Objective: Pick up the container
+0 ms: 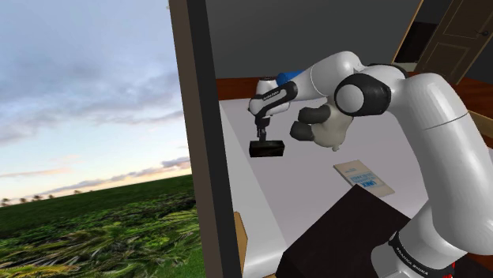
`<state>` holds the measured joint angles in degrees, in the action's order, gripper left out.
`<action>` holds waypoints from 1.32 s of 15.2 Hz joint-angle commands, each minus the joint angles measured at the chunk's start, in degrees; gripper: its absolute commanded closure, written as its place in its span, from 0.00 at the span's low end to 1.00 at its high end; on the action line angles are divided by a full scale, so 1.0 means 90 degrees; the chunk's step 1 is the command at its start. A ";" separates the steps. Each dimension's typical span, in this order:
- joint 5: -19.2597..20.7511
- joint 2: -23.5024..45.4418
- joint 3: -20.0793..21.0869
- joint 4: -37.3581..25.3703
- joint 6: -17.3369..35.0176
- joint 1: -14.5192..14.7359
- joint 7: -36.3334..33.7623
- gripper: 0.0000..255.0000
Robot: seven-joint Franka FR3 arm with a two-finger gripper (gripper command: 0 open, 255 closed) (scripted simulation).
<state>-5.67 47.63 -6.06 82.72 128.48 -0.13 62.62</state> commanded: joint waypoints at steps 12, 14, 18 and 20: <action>-0.0023 0.0355 0.0028 -0.0120 0.0239 -0.0022 0.0020 1.00; -0.0024 0.0365 0.0028 -0.0133 0.0236 -0.0025 0.0022 1.00; -0.0014 0.0218 0.0019 -0.0064 0.0157 -0.0010 0.0012 1.00; -0.0004 0.0098 0.0009 -0.0038 0.0063 -0.0003 0.0008 1.00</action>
<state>-5.74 49.23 -5.93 82.05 129.40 -0.17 62.66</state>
